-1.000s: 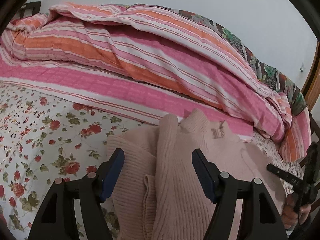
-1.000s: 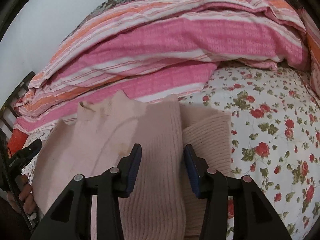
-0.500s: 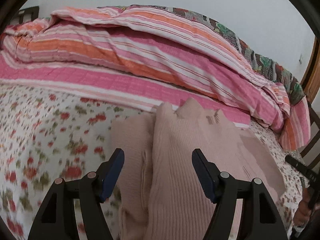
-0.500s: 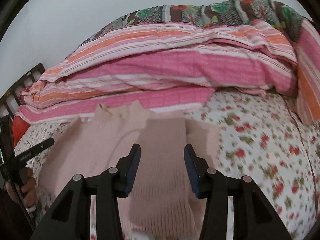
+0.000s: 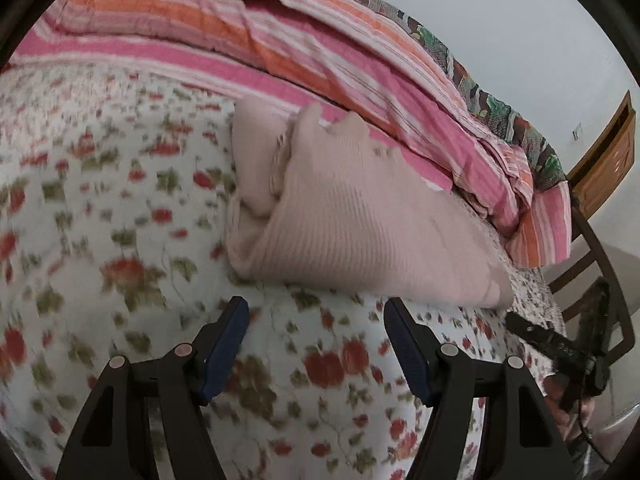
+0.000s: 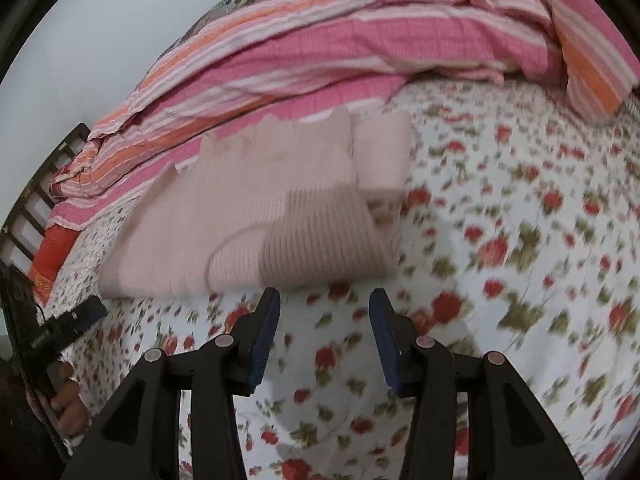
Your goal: Fold small clothes
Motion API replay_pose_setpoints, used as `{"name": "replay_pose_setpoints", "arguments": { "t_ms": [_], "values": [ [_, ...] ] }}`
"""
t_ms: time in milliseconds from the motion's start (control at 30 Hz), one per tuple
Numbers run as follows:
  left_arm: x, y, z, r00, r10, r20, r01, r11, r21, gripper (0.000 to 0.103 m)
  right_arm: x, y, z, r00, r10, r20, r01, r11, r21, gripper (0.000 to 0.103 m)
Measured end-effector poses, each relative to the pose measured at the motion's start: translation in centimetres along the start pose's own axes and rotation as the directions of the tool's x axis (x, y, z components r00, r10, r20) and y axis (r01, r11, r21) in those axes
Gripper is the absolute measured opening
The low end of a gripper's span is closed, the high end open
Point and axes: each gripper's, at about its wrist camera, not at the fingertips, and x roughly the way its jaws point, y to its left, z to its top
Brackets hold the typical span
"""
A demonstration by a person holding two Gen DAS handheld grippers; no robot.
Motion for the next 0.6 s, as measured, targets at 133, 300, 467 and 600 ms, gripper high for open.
{"name": "replay_pose_setpoints", "arguments": {
  "t_ms": [133,300,467,600],
  "values": [
    [0.6,0.0,0.5,1.0,-0.019,0.004,0.019,1.0,-0.021,0.068,0.6,0.4,0.1,1.0,0.014,0.01,-0.014,1.0,0.005,0.049],
    [2.7,0.4,2.2,1.0,-0.028,0.011,0.028,0.998,-0.06,0.068,1.8,0.2,1.6,0.999,0.046,0.005,-0.047,0.997,0.058,0.052],
    [4.1,0.4,3.7,1.0,-0.023,0.014,0.024,0.998,-0.064,0.068,3.5,-0.4,3.2,0.997,0.078,0.008,-0.078,0.988,0.136,0.056],
    [4.9,0.5,4.6,1.0,-0.023,0.018,0.025,0.997,-0.071,0.067,4.6,-0.9,4.2,0.996,0.081,0.021,-0.084,0.979,0.184,0.056]
  ]
}}
